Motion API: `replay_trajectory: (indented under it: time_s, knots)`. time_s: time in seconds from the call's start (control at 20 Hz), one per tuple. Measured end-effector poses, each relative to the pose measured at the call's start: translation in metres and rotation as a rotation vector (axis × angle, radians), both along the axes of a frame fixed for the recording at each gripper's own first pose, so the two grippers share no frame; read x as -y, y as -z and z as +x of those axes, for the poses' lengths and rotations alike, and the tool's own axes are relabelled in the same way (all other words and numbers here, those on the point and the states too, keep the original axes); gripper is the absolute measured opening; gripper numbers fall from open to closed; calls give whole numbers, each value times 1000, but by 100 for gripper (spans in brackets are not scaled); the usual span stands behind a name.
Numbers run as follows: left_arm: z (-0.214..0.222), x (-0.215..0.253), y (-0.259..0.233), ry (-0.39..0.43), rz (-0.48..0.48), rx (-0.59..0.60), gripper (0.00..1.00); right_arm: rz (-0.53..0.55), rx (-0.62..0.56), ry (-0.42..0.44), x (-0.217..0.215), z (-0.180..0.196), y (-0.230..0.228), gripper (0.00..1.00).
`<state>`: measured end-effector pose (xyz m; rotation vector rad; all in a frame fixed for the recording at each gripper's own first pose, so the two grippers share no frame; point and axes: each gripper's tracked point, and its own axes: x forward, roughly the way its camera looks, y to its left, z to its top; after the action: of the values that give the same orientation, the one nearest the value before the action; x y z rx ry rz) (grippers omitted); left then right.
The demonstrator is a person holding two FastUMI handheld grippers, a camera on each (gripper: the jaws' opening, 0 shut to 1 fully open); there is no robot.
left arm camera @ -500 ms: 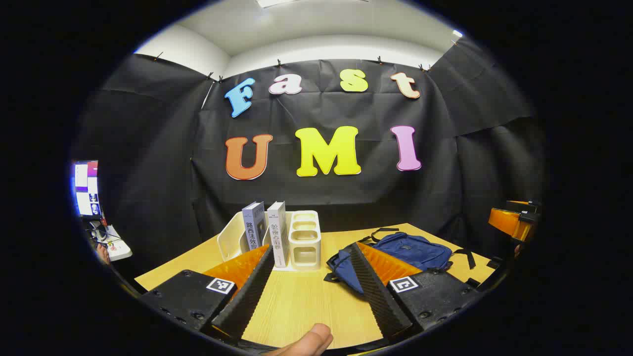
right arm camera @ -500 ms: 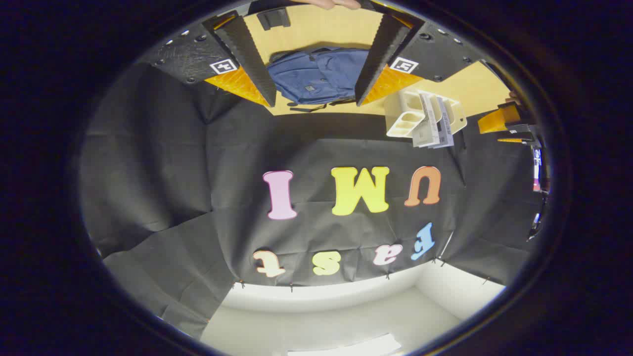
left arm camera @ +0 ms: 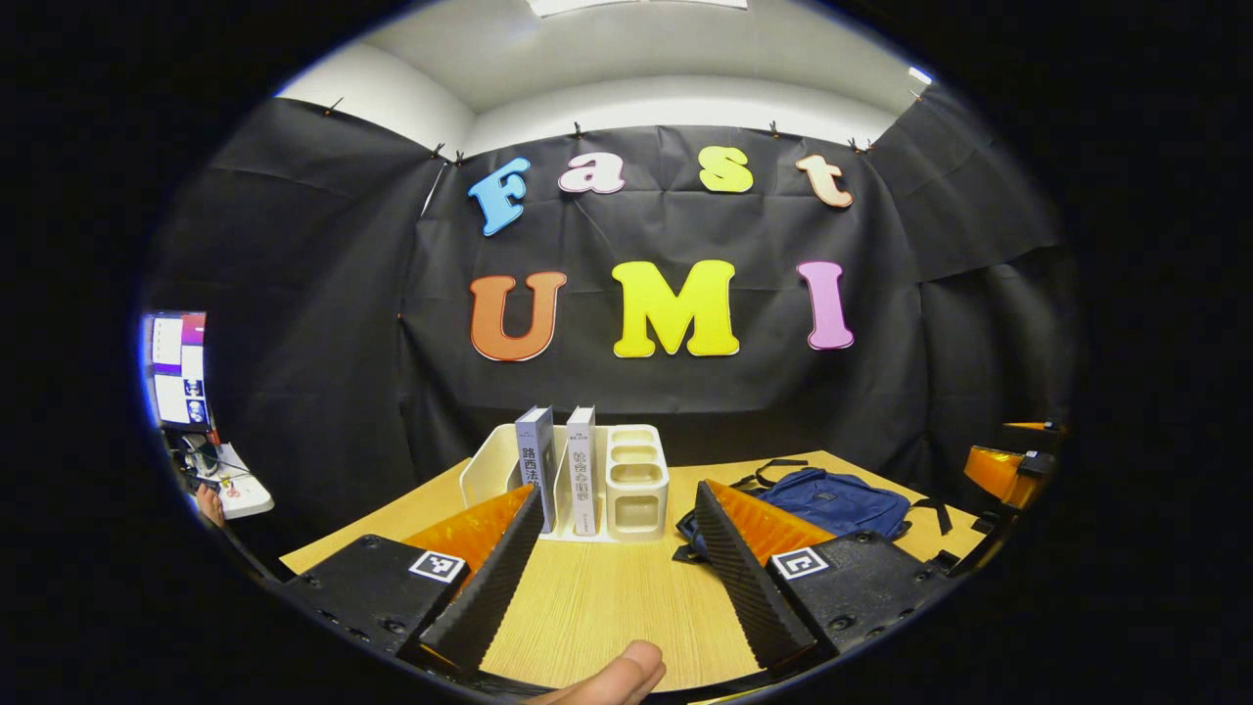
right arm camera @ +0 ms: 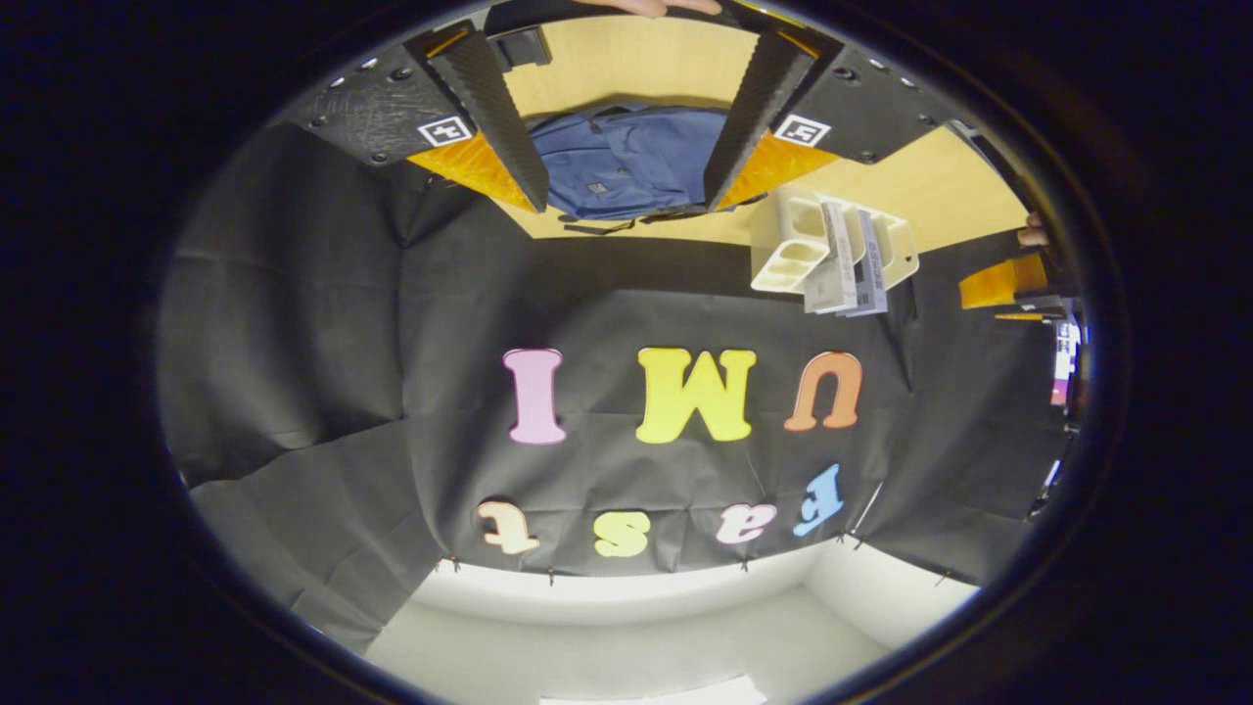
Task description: Open the schoolbag, grab two books from the bookshelf and put them into the schoolbag.
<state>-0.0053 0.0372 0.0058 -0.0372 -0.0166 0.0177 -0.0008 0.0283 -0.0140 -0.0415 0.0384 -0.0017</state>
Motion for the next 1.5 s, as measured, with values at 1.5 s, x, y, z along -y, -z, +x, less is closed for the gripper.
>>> replay_trajectory:
  time_s: [1.5]
  knots:
    - [3,-41,5,-40,-5,-6,97,-431,-389,-160,-196,176,199,95]
